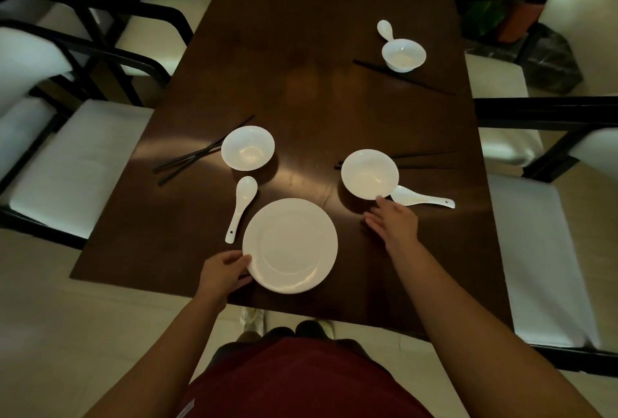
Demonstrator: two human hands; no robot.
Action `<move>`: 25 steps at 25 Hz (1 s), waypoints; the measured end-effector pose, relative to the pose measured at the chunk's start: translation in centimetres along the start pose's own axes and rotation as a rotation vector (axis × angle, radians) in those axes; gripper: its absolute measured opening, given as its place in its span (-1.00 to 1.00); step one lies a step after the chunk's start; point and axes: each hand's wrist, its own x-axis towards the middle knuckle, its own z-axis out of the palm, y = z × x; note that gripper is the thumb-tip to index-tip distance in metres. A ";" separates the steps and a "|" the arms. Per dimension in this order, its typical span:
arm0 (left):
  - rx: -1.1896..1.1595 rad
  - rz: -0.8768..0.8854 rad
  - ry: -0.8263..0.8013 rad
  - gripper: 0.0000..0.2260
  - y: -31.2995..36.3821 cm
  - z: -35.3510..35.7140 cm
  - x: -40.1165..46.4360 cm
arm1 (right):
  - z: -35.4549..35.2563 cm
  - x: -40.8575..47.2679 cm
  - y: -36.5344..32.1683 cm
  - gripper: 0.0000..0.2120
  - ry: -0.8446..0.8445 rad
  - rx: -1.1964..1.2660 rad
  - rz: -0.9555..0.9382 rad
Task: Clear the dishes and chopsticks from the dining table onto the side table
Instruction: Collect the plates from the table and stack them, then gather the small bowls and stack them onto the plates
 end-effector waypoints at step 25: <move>-0.119 -0.042 -0.024 -0.72 -0.3 -0.4 -0.5 | 3.8 -5.5 1.9 -0.69 -0.399 -0.844 -0.199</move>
